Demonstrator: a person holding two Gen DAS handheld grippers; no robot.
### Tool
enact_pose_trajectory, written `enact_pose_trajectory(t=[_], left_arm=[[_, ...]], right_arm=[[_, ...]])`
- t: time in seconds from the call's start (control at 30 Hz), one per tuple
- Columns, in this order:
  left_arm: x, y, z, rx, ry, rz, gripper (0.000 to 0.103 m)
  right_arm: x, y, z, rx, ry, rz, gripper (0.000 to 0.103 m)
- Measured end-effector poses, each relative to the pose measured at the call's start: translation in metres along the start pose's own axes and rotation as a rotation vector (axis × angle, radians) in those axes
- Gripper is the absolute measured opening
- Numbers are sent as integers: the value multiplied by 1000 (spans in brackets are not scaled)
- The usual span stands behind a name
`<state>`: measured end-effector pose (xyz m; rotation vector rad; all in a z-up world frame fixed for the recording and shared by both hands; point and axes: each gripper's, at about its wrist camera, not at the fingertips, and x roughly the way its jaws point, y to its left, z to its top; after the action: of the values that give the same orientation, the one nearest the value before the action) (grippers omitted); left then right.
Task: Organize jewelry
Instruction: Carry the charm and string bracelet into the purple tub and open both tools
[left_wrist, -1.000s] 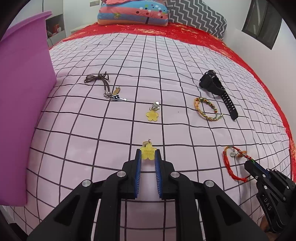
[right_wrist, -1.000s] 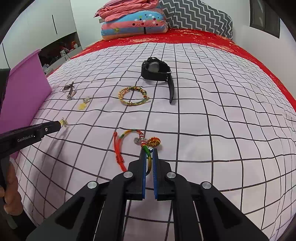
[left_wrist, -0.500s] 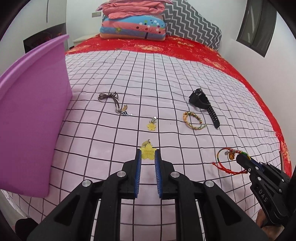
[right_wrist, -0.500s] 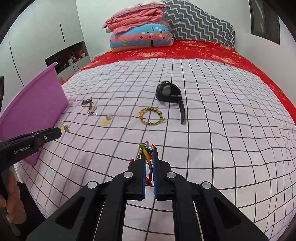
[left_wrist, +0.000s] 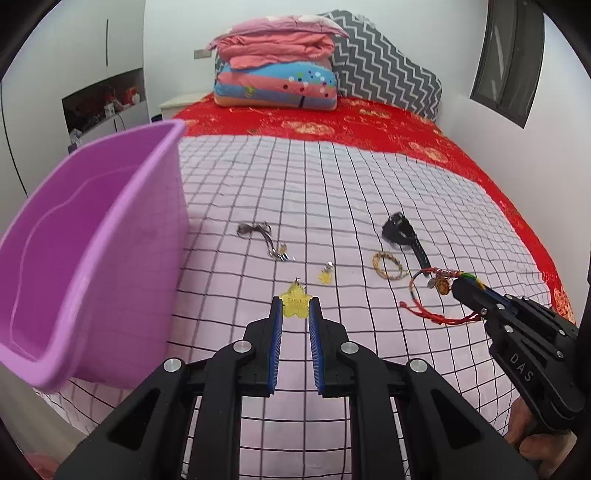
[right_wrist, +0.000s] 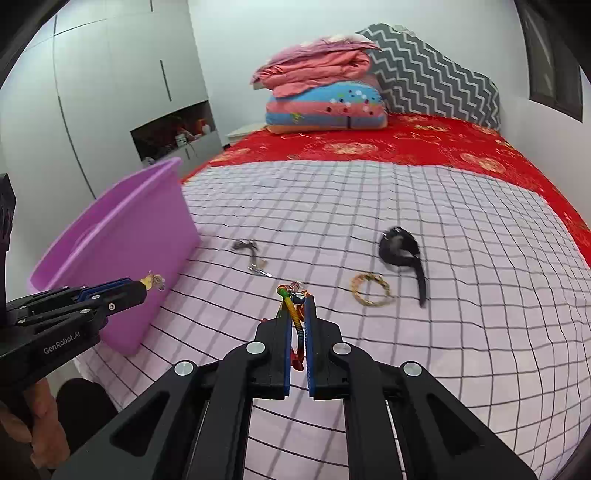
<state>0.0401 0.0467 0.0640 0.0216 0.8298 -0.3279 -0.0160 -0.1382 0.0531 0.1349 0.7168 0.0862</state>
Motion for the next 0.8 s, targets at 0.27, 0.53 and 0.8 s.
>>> enact_pose_trajectory(t=[0.27,0.53,0.8], left_arm=[[-49,41,27,-29,-99,33,15],[-75,106,43,-90,-161,132,15],[-70,175,37,-194,-128,238,15]], right_arm=[[-16,71,45,-114,-92,97,6],[-8,148,85,-188,-123,239,6],[20,226,101,-258,-85,345,6]])
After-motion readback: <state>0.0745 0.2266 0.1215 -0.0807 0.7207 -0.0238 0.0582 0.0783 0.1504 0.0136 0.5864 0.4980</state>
